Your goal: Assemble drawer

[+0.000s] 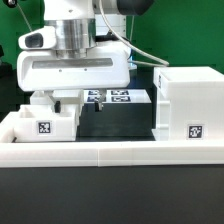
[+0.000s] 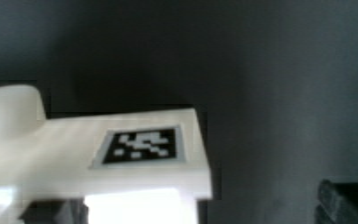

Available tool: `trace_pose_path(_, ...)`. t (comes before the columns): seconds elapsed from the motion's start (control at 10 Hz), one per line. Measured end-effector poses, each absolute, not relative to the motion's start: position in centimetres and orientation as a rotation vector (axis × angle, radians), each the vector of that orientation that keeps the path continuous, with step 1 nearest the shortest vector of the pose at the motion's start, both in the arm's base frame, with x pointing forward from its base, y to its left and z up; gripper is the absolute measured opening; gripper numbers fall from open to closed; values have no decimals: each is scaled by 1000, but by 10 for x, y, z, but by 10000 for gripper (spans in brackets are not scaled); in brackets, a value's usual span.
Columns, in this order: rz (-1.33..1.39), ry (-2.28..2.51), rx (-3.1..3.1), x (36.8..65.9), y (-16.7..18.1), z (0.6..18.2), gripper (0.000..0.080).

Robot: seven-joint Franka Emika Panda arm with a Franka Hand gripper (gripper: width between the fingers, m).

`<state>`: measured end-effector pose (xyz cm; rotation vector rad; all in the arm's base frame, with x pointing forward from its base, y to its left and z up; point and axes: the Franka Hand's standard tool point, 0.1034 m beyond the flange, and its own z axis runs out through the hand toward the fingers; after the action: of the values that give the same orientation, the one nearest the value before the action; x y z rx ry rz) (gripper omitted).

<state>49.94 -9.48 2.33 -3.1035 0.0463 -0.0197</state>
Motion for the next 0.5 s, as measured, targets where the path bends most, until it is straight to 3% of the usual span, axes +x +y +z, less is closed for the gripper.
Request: trace_pose_path(0.5, 6, 5, -3101, 497, -86, 9, 649)
